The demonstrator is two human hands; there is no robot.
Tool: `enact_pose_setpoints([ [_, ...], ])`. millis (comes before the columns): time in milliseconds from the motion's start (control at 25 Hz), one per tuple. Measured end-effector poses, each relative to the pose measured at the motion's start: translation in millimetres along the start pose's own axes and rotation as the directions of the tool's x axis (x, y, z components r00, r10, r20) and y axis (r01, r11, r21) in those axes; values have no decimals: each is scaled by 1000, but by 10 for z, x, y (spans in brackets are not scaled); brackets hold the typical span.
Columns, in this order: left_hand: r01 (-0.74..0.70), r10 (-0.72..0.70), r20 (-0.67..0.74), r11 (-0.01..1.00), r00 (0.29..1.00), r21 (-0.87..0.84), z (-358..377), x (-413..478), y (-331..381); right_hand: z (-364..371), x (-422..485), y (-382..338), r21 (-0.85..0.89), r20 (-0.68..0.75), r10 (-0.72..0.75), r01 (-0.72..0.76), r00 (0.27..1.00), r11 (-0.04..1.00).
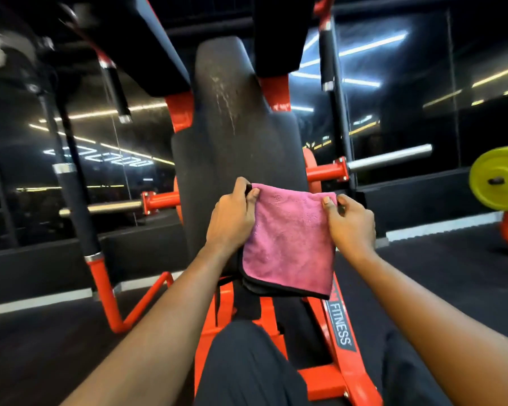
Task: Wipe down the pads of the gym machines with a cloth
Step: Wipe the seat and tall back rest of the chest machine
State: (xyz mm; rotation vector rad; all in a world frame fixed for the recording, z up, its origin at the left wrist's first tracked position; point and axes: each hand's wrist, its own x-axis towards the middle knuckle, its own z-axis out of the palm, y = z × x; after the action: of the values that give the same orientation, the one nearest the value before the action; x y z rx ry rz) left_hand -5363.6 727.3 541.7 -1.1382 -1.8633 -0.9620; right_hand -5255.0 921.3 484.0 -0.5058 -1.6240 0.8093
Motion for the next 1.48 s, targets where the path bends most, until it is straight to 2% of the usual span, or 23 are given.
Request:
enact_pose_setpoints([
  [120,70,-72,63,997,995,34,-368,59,56,-75,-10,-459,27,-9,30,-30,1000,999],
  [240,63,-69,95,996,993,65,-622,117,-11,-20,-68,-742,58,-53,44,-40,998,997],
  [480,135,-141,129,990,982,48,-749,616,-495,563,315,-1033,81,-40,14,-10,999,997],
  [800,-61,38,78,945,996,321,-492,2114,-1539,1866,1695,-1424,13,-119,-107,110,987,994],
  [920,-73,79,3,914,997,399,-386,2765,-1863,2304,2374,-1735,-73,-184,-229,219,956,973],
  [1080,-56,92,-57,889,994,455,-162,3341,-2314,2853,3135,-2199,-241,-198,-511,463,837,853],
  [1120,-7,37,-59,896,998,444,-94,3428,-2486,3018,3252,-2241,-244,-159,-586,544,795,803],
  [1200,100,-97,-27,906,995,412,35,3506,-2853,3357,3371,-2113,-261,36,-722,704,691,661],
  [1280,122,-137,11,919,991,376,113,3475,-3142,3574,3394,-1845,-383,247,-758,779,604,496],
  [1360,98,-104,5,944,995,315,135,3417,-3249,3657,3427,-1627,-460,364,-732,795,576,397],
  [1480,125,-121,-33,956,992,265,148,3401,-3173,3715,3489,-1544,-511,390,-736,794,554,328],
])
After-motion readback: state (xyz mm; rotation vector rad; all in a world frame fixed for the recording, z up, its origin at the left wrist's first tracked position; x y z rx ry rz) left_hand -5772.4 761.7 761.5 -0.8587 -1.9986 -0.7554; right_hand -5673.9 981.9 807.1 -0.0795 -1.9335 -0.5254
